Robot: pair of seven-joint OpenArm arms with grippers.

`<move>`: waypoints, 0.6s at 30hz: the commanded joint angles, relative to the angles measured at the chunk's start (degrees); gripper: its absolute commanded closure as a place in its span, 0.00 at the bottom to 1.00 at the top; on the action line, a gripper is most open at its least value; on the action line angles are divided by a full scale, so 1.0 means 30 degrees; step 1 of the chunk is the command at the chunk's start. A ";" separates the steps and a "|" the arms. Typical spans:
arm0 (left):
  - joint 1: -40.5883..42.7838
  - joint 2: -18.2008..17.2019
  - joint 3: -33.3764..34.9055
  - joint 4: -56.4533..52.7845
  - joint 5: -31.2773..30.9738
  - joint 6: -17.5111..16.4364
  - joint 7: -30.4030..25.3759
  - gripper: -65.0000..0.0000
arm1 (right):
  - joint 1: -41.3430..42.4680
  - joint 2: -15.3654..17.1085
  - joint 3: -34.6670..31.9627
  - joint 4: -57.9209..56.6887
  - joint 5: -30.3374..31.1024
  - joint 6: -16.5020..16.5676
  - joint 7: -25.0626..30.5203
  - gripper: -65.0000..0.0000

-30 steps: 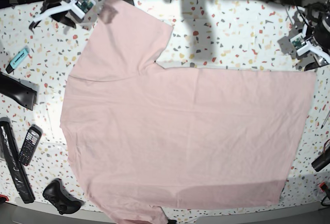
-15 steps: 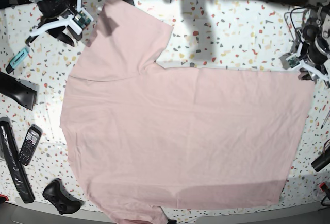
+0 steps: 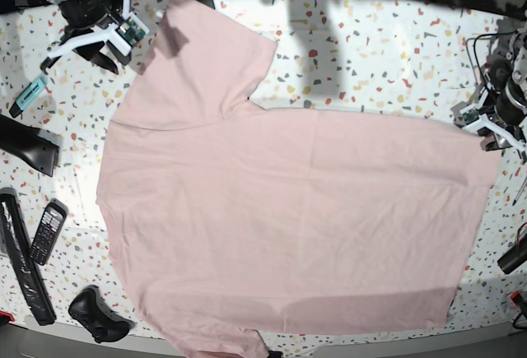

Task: Fold the T-shirt properly
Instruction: 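Move the right gripper to the shirt's shoulder and the left gripper to the hem corner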

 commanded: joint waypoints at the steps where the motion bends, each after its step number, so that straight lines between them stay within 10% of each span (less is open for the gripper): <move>1: 0.0022 -0.0364 0.0029 -0.0182 0.0058 -0.1392 0.0634 0.67 | -0.0058 0.0175 0.0138 0.0321 -0.0219 -0.0233 0.0277 0.81; 11: 0.0022 -0.0313 0.0029 -0.0182 0.0036 -0.2448 0.0678 1.00 | -0.0058 0.0175 0.0138 0.0321 -0.0219 -0.0240 0.0277 0.81; 18: 0.0189 -0.0321 0.0029 -0.0175 -0.1479 -0.2433 0.0758 1.00 | -0.0051 0.0408 0.0138 0.0321 0.0044 -0.0321 0.2164 0.81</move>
